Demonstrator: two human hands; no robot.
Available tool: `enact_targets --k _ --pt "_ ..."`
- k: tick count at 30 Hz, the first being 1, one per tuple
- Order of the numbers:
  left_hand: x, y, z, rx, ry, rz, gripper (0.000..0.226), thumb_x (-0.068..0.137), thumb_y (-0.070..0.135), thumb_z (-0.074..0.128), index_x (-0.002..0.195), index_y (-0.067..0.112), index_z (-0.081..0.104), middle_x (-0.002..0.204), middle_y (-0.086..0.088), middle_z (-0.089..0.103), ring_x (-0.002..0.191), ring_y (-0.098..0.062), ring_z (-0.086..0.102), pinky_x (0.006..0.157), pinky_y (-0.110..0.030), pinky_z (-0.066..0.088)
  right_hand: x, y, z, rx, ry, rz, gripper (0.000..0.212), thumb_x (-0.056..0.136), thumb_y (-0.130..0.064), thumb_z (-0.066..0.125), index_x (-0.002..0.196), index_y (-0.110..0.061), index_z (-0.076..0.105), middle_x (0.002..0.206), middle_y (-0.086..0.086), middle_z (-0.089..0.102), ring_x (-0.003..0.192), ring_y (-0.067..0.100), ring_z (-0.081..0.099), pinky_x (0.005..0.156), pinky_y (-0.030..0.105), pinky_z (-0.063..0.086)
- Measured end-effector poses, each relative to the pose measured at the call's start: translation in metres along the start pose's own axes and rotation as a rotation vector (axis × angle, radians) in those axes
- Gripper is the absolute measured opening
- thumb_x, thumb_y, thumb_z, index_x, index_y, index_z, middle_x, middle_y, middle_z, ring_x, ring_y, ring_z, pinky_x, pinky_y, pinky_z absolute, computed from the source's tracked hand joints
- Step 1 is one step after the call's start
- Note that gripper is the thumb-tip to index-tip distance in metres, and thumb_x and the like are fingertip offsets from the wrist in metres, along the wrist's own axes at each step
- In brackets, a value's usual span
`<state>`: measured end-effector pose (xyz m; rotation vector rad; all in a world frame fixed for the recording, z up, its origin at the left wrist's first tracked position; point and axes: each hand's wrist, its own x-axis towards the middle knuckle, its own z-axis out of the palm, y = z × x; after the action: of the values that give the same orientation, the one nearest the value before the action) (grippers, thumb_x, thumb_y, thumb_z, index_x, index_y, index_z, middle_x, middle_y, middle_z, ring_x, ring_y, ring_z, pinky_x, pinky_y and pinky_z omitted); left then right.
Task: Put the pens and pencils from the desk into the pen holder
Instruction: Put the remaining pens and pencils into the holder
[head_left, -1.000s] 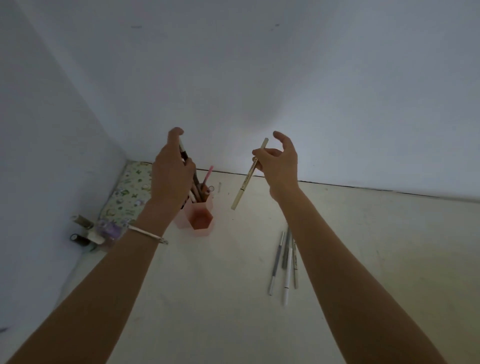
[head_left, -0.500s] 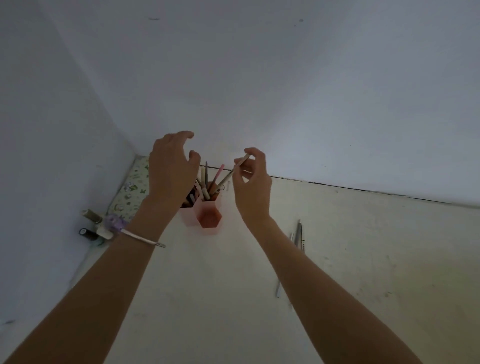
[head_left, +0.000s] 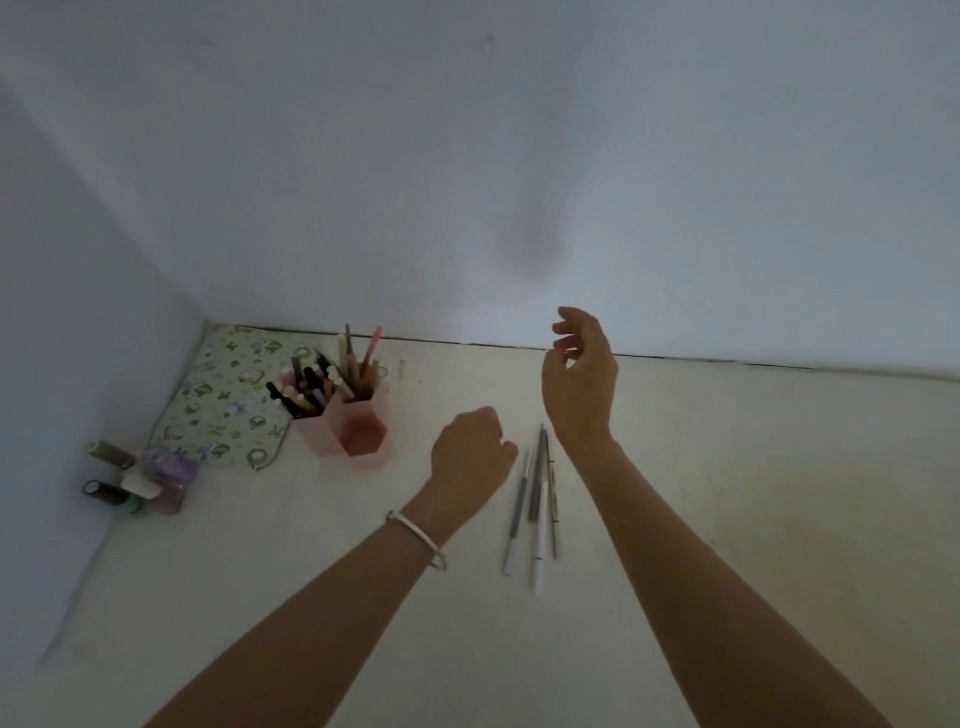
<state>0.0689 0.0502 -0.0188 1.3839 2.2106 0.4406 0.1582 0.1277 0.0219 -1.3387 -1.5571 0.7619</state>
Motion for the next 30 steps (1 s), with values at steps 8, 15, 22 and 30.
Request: enact_targets --k 8,15,22,30 --pt "-0.021 -0.002 0.063 0.184 -0.286 -0.075 0.02 0.083 0.018 0.067 0.1 0.01 0.06 0.105 -0.007 0.065 0.094 -0.024 0.066 0.067 -0.026 0.045 -0.015 0.053 -0.071 -0.078 0.058 0.183 0.04 0.077 0.004 0.046 0.096 -0.025 0.065 0.088 -0.011 0.067 0.07 -0.002 0.057 0.061 0.006 0.043" --pt "-0.016 -0.004 0.055 0.116 -0.122 -0.066 0.015 0.084 0.018 0.06 0.096 0.008 0.056 0.096 -0.008 0.064 0.088 -0.028 0.065 0.063 -0.027 0.044 -0.036 0.081 -0.064 -0.276 -0.203 0.259 0.028 0.086 -0.002 0.049 0.103 -0.016 0.067 0.078 -0.009 0.061 0.061 -0.001 0.053 0.053 0.006 0.039" --pt "-0.001 0.0 0.014 -0.15 0.062 -0.013 0.014 0.084 0.021 0.06 0.087 0.016 0.048 0.075 0.0 0.058 0.061 -0.015 0.054 0.054 -0.027 0.045 -0.05 0.092 -0.022 -0.517 -0.491 0.378 0.026 0.091 -0.003 0.047 0.115 -0.006 0.057 0.103 0.011 0.064 0.086 0.025 0.061 0.075 0.032 0.049" --pt "-0.012 -0.013 -0.031 -0.333 0.186 0.115 0.102 0.077 0.002 0.064 0.152 0.04 0.006 0.073 -0.004 0.06 0.063 -0.018 0.064 0.057 -0.025 0.053 -0.046 0.091 -0.012 -0.74 -0.572 0.214 0.038 0.091 -0.005 0.047 0.128 -0.006 0.04 0.104 0.017 0.061 0.092 0.035 0.062 0.07 0.034 0.045"
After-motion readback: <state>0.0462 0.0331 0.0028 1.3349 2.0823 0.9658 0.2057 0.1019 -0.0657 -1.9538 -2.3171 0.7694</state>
